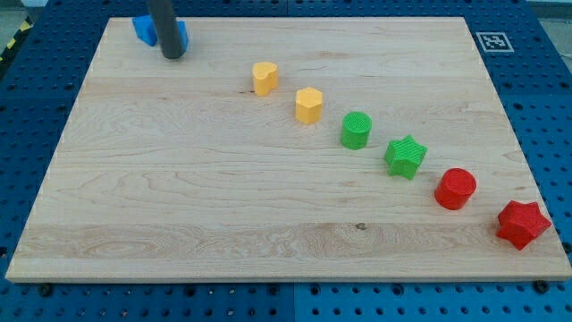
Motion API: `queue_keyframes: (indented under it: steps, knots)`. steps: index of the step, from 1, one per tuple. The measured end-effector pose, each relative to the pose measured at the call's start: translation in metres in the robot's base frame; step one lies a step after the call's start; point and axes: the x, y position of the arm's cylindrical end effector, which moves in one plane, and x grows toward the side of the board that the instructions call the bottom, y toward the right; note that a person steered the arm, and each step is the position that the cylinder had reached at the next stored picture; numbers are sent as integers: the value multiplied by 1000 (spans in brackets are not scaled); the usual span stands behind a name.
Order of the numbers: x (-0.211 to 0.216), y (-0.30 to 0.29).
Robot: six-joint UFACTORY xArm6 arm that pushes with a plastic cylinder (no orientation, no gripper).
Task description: Put the heart diagonally to cube
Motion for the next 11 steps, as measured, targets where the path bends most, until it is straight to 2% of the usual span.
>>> queue_keyframes:
  steps: [1,3,4,5,6,8,10,11]
  knots:
    - [3,23]
    - [10,142]
    - [41,194]
    - [89,202]
    - [98,154]
    - [46,97]
    - [102,170]
    - [65,191]
